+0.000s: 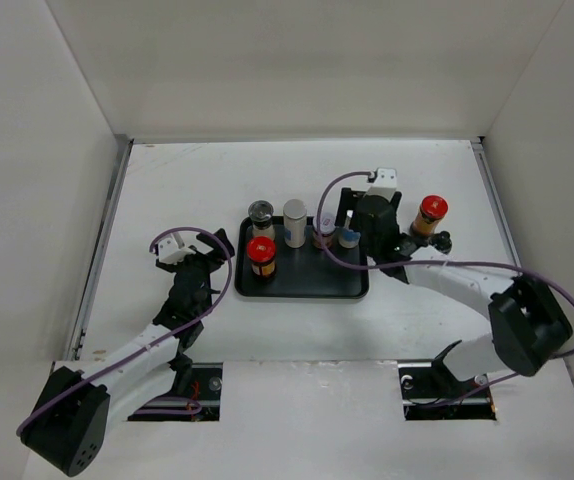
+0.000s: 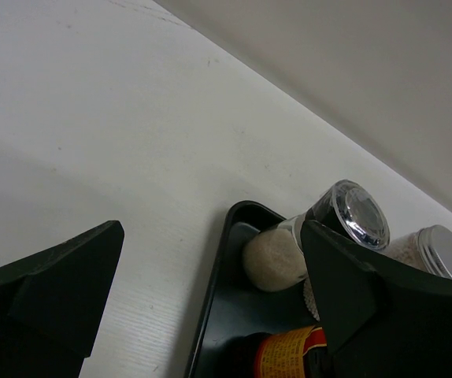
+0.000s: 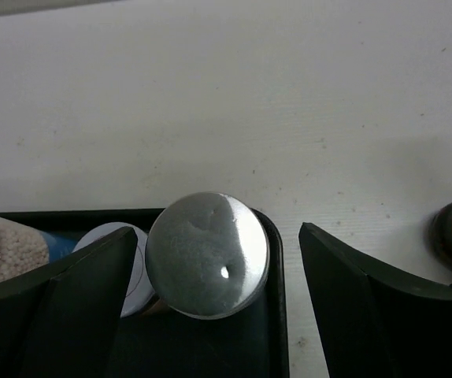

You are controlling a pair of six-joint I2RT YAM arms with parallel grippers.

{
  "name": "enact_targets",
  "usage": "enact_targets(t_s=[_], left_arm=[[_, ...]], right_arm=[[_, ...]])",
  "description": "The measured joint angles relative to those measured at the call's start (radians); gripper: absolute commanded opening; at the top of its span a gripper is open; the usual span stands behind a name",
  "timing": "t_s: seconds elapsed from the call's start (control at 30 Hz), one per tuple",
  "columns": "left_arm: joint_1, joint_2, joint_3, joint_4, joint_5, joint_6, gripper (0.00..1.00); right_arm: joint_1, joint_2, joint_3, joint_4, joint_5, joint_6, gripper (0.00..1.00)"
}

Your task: Organize the condiment bottles

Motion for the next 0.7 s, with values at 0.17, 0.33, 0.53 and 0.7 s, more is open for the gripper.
enact_targets(t_s=[0.17,0.33,0.53,0.7], left_arm=[[-0.004,-0.001,0.0,0.0,0.0,0.0,1.0],[-0.015,0.01,0.002,-0.007,0.01,0.0,1.0],[-0.026,0.023,0.006,-0.023,0.027,-0.003,0.91],[-0.027,-0.003,0.005,-0.023,0.033,-0.003,0.91]], right_arm=[[-0.036,-0.162,-0.025,-0.01,0.056,0.004,1.0],[-0.135,-0.266,-0.062,-0.029,0.159,0.005,0.92],[-0.331,-0.257,-0.071,-0.123,0.187,0.019,0.69],[-0.409,-0.178,-0.014,-0.23,0.16,0.013,1.0]])
